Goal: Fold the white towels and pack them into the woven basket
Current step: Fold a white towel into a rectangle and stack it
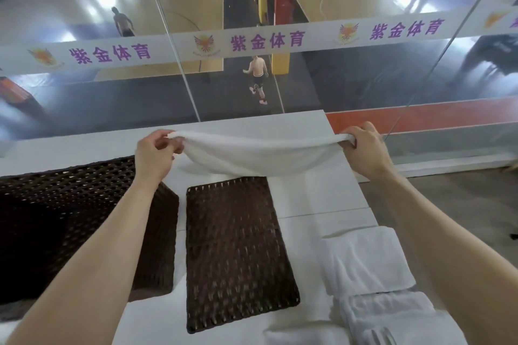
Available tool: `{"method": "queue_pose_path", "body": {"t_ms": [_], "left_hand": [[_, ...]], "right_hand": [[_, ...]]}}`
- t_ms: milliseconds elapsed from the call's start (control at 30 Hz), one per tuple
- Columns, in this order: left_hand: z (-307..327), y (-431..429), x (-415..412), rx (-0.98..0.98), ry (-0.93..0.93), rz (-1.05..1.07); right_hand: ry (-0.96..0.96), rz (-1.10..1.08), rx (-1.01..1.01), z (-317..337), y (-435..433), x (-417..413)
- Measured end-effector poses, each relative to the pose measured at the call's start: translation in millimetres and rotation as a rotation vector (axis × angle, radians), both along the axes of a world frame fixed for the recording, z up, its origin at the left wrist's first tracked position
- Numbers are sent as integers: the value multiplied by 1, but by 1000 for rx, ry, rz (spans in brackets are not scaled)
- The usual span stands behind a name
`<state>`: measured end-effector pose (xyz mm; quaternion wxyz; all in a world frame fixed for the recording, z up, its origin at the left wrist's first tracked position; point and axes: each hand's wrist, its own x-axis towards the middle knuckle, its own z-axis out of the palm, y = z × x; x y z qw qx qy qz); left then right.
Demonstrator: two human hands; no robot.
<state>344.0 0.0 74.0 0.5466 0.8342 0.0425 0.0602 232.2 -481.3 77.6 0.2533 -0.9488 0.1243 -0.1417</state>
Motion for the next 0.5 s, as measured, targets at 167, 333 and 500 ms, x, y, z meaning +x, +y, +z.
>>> {"method": "queue_pose_path", "body": {"t_ms": [167, 333, 500], "left_hand": [[55, -2, -5, -37, -210, 0], [76, -13, 14, -193, -136, -62], [72, -26, 36, -277, -94, -93]], "right_hand": [[-207, -97, -10, 47, 3, -6], [-260, -155, 30, 67, 8, 0], [-134, -170, 422, 65, 7, 32]]}}
